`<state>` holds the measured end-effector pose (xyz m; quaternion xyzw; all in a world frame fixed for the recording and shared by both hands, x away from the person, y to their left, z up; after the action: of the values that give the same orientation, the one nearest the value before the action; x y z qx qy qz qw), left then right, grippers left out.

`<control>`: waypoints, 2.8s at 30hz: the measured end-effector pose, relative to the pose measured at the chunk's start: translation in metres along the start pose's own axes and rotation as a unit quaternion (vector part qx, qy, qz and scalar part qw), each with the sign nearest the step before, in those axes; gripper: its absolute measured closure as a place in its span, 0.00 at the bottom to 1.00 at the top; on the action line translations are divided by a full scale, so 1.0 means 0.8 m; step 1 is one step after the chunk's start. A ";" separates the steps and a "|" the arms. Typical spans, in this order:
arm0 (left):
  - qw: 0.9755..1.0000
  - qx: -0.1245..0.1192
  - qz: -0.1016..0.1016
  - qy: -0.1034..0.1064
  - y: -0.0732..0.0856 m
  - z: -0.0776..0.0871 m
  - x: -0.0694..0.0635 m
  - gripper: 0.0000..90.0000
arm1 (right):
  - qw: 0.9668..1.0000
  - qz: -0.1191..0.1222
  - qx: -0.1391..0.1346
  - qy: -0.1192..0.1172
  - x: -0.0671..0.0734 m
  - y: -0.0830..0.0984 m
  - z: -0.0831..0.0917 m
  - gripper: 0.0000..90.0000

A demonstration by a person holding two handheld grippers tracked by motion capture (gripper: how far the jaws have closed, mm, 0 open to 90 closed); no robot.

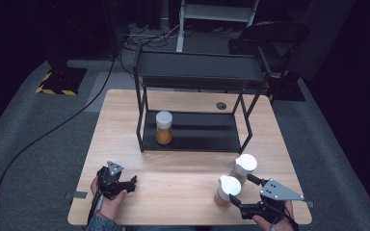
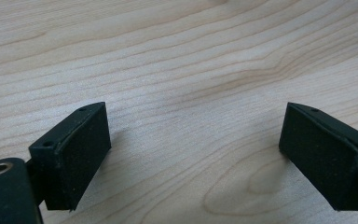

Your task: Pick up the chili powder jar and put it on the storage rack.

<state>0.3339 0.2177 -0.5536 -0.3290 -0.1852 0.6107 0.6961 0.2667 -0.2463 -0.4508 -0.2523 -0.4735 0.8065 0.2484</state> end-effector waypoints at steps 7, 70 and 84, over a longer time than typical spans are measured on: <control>1.000 0.000 0.000 0.001 0.000 0.000 0.000 0.09 | 1.000 -0.004 0.000 0.003 0.003 0.004 -0.008 0.09; 1.000 0.005 -0.007 0.006 -0.002 -0.003 0.001 0.05 | 0.999 0.029 0.041 -0.019 0.007 0.003 -0.046 0.34; 1.000 0.010 -0.010 0.007 -0.003 -0.003 0.001 0.03 | 0.998 0.035 0.044 -0.017 -0.004 -0.023 -0.053 0.34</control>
<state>0.3374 0.2176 -0.5543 -0.3247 -0.1772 0.6029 0.7069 0.2993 -0.2138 -0.4514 -0.2436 -0.4326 0.8390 0.2227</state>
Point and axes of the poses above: each handheld gripper's, and its own axes: z roughly backward along the jaws, y roughly out of its underside, x roughly to its left, the point moved 1 cm from there along -z, roughly forward along the jaws, and after that the axes turned 11 degrees about z, right-handed, at the moved point
